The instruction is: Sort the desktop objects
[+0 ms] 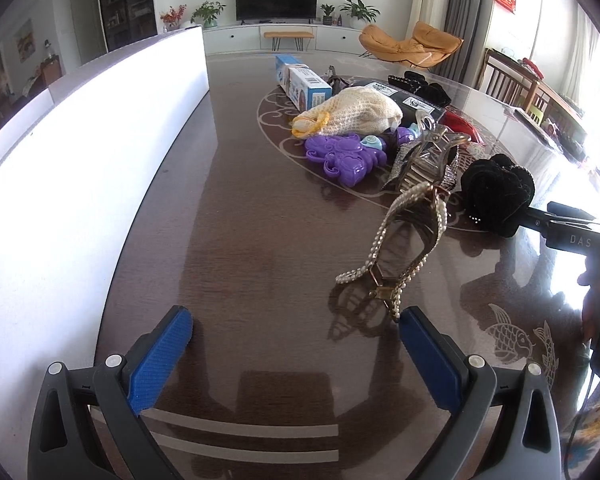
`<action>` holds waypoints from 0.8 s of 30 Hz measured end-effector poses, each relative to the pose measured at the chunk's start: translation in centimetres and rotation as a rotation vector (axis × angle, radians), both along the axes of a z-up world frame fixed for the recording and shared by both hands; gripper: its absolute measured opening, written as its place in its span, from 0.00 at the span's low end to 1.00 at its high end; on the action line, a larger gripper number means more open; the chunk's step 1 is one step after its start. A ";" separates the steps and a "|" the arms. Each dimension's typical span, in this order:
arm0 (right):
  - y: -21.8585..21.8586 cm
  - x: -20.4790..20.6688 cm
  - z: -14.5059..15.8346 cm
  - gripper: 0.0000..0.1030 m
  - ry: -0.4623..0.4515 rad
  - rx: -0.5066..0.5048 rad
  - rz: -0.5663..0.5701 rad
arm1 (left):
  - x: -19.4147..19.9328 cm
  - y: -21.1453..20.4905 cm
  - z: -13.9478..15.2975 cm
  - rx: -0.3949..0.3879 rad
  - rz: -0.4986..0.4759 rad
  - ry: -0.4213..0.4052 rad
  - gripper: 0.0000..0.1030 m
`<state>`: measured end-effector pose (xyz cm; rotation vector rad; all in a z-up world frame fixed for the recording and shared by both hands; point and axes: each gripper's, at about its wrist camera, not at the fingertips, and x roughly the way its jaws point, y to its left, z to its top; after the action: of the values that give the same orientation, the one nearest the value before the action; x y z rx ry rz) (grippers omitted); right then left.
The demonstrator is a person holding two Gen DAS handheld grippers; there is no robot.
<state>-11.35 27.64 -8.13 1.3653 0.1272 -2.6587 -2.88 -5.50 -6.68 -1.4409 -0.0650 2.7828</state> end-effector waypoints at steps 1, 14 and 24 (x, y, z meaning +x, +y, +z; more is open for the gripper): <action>0.0 0.0 0.0 1.00 0.000 0.000 0.000 | 0.1 -0.5 0.0 0.000 0.011 -0.005 1.00; 0.0 0.0 0.0 1.00 0.000 0.000 0.000 | -0.9 3.7 2.6 -0.011 -0.172 0.094 1.00; 0.0 0.0 0.0 1.00 0.000 0.000 0.000 | -6.2 -1.3 3.7 0.016 0.048 0.038 1.00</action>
<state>-11.36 27.64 -8.15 1.3654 0.1265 -2.6586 -9.10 -6.78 -2.94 -1.4015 -0.1236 2.8394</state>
